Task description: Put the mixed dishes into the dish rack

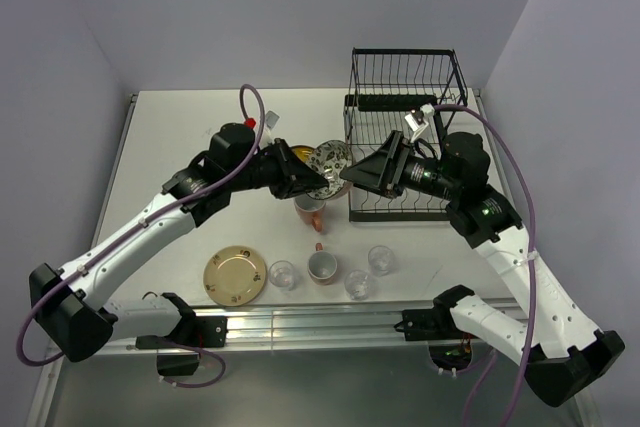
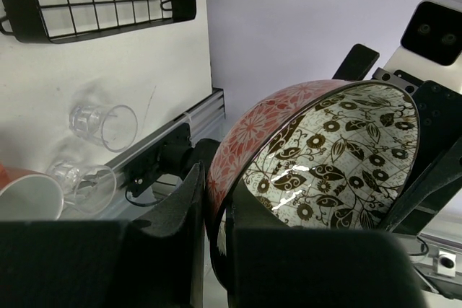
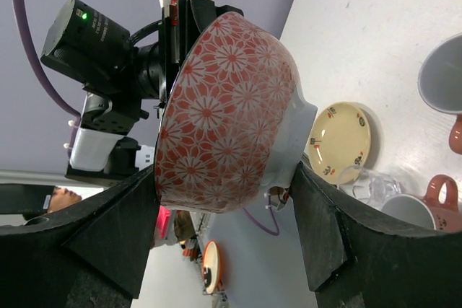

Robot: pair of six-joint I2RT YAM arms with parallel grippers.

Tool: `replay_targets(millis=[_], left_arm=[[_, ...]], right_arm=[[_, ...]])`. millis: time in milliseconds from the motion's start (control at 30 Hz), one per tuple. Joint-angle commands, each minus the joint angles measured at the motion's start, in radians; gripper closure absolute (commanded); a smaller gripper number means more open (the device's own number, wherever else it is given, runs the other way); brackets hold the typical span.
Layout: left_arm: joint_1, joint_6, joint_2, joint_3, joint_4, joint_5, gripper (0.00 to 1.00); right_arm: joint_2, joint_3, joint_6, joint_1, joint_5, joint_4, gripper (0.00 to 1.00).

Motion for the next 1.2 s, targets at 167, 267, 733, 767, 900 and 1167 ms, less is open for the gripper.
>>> replay_targets(millis=[167, 267, 733, 767, 900, 1167], left_arm=[[-0.018, 0.104, -0.03, 0.061, -0.019, -0.111, 1.0], [-0.018, 0.121, -0.035, 0.065, -0.036, -0.13, 1.0], [-0.018, 0.134, -0.023, 0.067, -0.032, -0.102, 1.0], [-0.018, 0.131, -0.023, 0.065, -0.028, -0.096, 1.0], [-0.02, 0.123, -0.021, 0.064, -0.026, -0.08, 0.87], [-0.01, 0.126, -0.04, 0.059, -0.046, -0.091, 0.29]], right_arm=[[0.0, -0.001, 0.089, 0.024, -0.056, 0.114, 0.18], [-0.008, -0.016, 0.113, 0.024, -0.055, 0.149, 0.14], [-0.01, -0.069, 0.15, 0.024, -0.065, 0.247, 0.6], [-0.01, -0.068, 0.144, 0.025, -0.061, 0.246, 0.79], [-0.005, -0.05, 0.113, 0.024, -0.049, 0.22, 1.0], [-0.022, -0.038, 0.076, 0.022, -0.015, 0.174, 1.0]])
